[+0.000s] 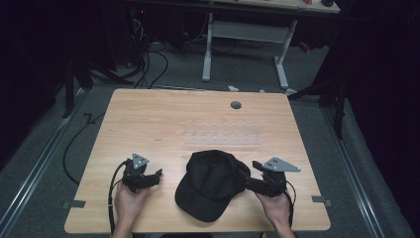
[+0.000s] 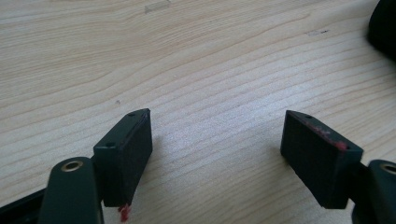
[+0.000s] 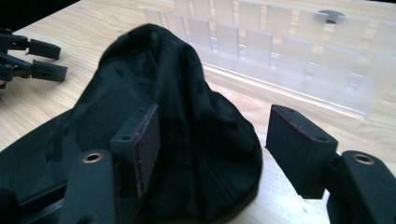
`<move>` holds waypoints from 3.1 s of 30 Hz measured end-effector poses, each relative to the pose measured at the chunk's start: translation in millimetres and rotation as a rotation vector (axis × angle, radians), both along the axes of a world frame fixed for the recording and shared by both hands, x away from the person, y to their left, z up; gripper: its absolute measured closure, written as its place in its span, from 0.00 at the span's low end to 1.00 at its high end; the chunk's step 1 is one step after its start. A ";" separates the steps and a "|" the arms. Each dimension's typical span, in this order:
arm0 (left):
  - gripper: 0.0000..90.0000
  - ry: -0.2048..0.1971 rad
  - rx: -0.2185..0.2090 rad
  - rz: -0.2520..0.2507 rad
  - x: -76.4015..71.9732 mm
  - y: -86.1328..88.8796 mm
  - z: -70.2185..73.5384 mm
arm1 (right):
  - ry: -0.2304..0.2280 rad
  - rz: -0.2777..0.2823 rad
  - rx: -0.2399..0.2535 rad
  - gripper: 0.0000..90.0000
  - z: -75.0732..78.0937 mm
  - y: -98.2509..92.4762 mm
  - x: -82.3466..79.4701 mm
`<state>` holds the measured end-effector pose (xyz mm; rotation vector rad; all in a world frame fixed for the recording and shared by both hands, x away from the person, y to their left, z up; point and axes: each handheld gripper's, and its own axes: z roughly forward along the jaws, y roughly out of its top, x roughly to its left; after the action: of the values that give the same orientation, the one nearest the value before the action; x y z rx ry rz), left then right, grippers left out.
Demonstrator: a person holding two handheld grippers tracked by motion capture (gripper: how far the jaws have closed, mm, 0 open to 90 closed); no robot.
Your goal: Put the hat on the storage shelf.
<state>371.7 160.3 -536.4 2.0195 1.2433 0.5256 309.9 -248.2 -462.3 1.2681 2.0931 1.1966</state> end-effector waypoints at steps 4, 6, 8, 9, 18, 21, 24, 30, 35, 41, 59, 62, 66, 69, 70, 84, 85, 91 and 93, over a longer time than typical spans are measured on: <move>0.28 0.000 -0.001 0.001 0.0 -0.1 0.0 | 0.014 0.022 -0.013 0.38 2.4 9.4 7.2; 0.28 0.000 0.000 0.000 0.0 0.0 0.0 | 0.020 0.032 -0.019 0.37 3.1 13.2 11.4; 0.28 0.000 0.000 0.000 0.0 0.0 0.0 | 0.028 0.040 -0.019 0.37 3.9 17.2 15.6; 0.28 0.000 0.000 0.000 0.0 0.0 0.0 | 0.028 0.040 -0.019 0.37 3.9 17.2 15.6; 0.28 0.000 0.000 0.000 0.0 0.0 0.0 | 0.081 0.044 -0.041 0.40 3.2 30.1 34.4; 0.28 0.000 0.000 0.000 0.0 0.0 0.0 | 0.095 0.044 -0.039 0.41 2.9 33.1 38.2; 0.28 0.000 0.000 0.000 0.0 0.0 0.0 | 0.105 0.045 -0.035 0.43 1.0 35.2 42.1; 0.28 0.000 0.000 0.000 0.0 0.0 0.0 | 0.128 0.035 -0.040 0.49 -4.2 38.0 47.6; 0.28 0.000 0.000 0.001 0.0 0.0 0.0 | 0.149 0.045 -0.031 0.57 -7.4 38.6 51.2; 0.28 0.000 0.000 0.001 0.0 0.0 0.0 | 0.162 0.063 -0.021 0.69 -8.7 39.3 52.4; 0.28 0.000 0.000 0.001 0.0 0.0 0.0 | 0.152 0.120 0.013 0.93 -4.9 36.4 49.5; 0.28 0.000 0.001 0.001 0.0 0.0 0.0 | 0.142 0.131 0.029 0.93 -1.9 34.4 47.7; 0.28 0.001 0.002 -0.001 0.0 0.0 0.1 | 0.133 0.145 0.048 0.94 1.6 31.1 45.9; 0.28 0.000 0.001 0.004 0.2 -0.3 0.1 | 0.119 0.149 0.062 0.94 5.3 28.7 43.9; 0.28 -0.001 0.001 0.008 0.2 -0.6 0.0 | 0.112 0.152 0.066 0.94 7.0 28.3 43.3; 0.27 0.001 -0.001 0.012 0.3 -1.3 0.1 | 0.056 0.189 0.081 0.94 29.8 23.3 36.2; 0.27 0.002 -0.003 0.006 0.3 -1.1 0.1 | 0.049 0.191 0.082 0.94 31.8 22.5 35.8; 0.28 0.020 -0.017 -0.032 -0.5 -1.2 1.8 | 0.024 0.199 0.091 0.94 41.9 19.2 33.2; 0.28 0.031 -0.039 -0.061 -1.7 -3.1 3.6 | 0.007 0.205 0.091 0.94 47.1 17.4 32.1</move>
<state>370.0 157.2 -532.7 2.0327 1.1971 0.4398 342.0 -230.8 -415.2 1.1175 2.2406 1.3903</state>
